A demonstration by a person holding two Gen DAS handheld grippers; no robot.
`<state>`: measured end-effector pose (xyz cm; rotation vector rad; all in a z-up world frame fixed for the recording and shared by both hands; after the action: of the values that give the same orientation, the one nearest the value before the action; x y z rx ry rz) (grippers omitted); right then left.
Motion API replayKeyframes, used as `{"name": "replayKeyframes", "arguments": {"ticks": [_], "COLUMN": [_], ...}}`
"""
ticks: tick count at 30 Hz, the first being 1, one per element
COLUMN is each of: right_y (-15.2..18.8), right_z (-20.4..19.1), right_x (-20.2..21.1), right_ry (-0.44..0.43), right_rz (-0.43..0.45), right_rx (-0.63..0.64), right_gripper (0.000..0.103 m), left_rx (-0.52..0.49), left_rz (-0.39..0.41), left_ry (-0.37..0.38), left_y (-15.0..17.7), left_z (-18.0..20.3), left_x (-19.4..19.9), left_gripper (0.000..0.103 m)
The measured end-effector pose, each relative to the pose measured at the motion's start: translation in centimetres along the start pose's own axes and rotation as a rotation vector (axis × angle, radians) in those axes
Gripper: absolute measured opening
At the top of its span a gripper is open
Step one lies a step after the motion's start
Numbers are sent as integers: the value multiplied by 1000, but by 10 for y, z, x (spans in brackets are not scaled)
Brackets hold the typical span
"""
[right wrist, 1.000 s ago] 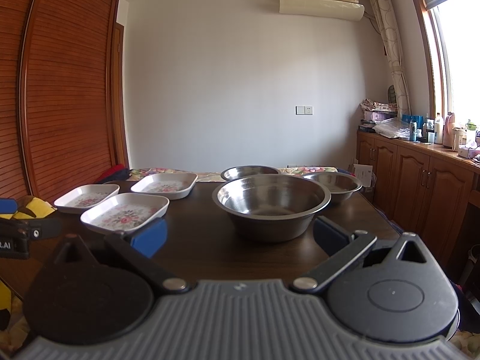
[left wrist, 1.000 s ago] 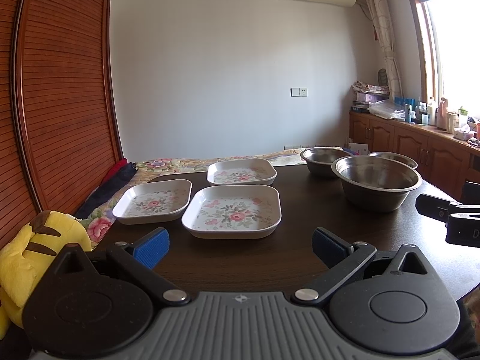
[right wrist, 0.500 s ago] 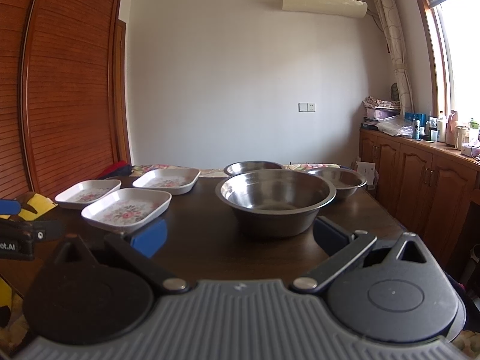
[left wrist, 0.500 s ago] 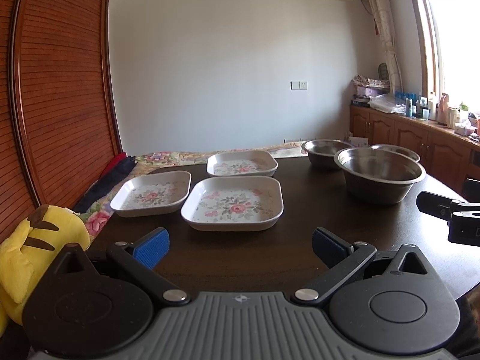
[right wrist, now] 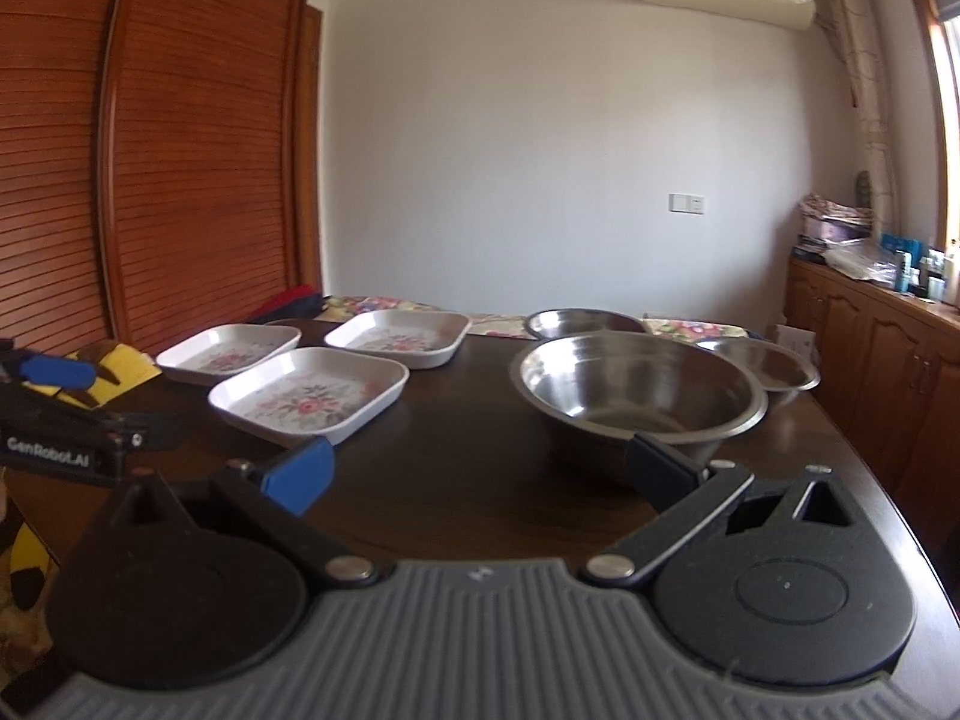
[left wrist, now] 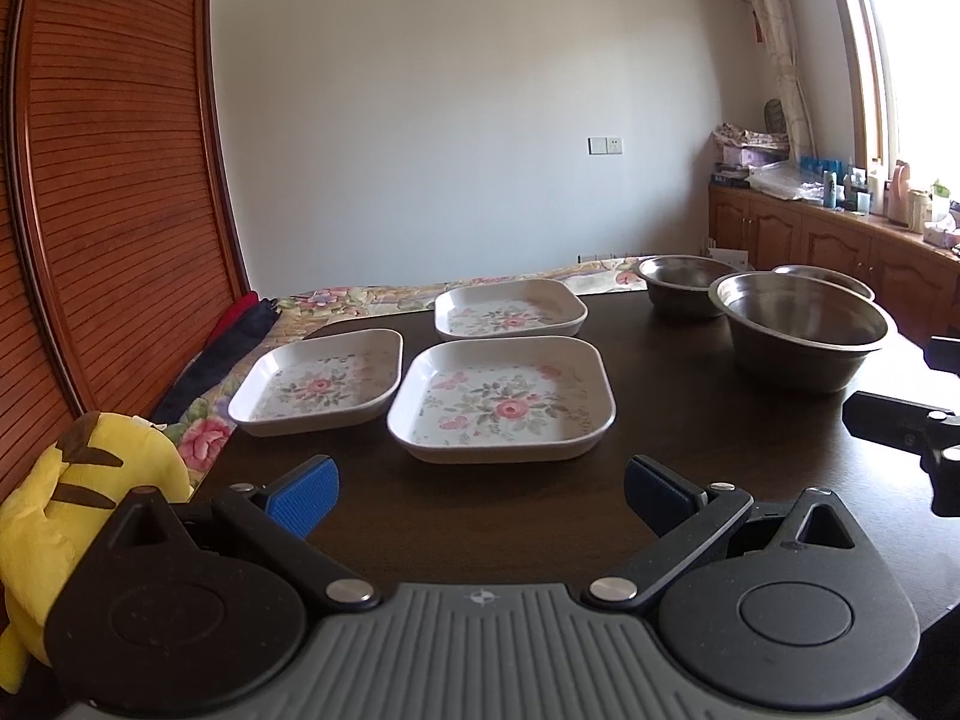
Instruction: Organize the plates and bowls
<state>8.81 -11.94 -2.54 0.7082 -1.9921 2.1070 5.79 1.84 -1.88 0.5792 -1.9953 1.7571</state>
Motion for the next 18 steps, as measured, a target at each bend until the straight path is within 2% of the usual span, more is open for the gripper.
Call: {"name": "replayKeyframes", "arguments": {"ticks": [18], "right_y": [-38], "right_z": [-26], "right_x": [-48], "right_ry": [-173], "right_rz": [-55], "right_rx": [114], "right_gripper": [103], "left_rx": [29], "left_rz": [-64], "left_ry": [43], "left_y": [-27], "left_z": [-30], "left_x": [-45], "left_gripper": [100]}}
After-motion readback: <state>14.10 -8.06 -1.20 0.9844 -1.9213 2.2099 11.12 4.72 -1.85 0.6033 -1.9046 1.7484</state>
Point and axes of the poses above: each gripper's, at about its wrist camera, not at the fingertips, and x roughly against the way its jaws point, z to its right, y to its underside, the point moved 2 cm from there along -x, roughly the way its jaws point, and after that the axes turned 9 degrees about -z, right-handed, at the moved point
